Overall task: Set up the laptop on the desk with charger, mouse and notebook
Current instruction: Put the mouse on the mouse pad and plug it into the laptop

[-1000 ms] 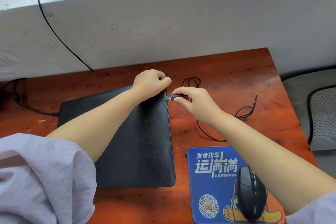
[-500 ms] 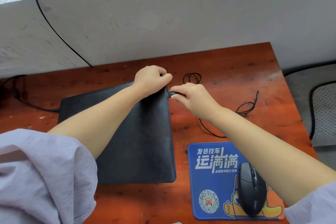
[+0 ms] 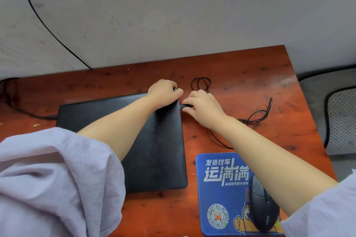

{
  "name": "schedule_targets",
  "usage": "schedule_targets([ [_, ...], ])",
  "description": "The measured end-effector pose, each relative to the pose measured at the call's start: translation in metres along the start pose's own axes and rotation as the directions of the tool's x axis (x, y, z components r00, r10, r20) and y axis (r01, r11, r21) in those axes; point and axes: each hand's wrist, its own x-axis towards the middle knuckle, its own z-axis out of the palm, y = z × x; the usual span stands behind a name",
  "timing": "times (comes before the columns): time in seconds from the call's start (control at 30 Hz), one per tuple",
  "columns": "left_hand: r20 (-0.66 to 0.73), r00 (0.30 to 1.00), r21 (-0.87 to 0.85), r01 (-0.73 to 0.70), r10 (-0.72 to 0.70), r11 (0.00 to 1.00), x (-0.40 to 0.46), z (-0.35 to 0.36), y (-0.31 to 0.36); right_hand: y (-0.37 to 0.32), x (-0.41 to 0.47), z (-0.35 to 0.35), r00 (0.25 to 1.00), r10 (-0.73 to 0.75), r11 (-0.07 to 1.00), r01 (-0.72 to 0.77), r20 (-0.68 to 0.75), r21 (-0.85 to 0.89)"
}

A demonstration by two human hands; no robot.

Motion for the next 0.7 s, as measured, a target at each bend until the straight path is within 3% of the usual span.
schedule_targets([
  [0.13, 0.016, 1.000, 0.016, 0.016, -0.016, 1.000, 0.004, 0.012, 0.001, 0.005, 0.002, 0.010, 1.000, 0.022, 1.000, -0.022, 0.017, -0.013],
  [0.33, -0.103, 0.994, -0.027, 0.016, -0.019, 1.000, 0.002, 0.020, 0.001, 0.009, 0.002, 0.018, 0.999, 0.040, 0.999, -0.041, -0.019, -0.018],
  [0.53, 0.009, 0.998, 0.025, 0.058, -0.058, 0.998, -0.017, 0.000, -0.012, 0.001, -0.009, 0.003, 0.991, 0.131, 0.990, -0.131, 0.006, -0.056],
  [0.7, -0.092, 0.994, -0.002, 0.052, -0.052, 0.999, -0.063, -0.024, -0.034, -0.001, -0.045, -0.024, 0.971, 0.235, 0.964, -0.239, -0.053, -0.116],
])
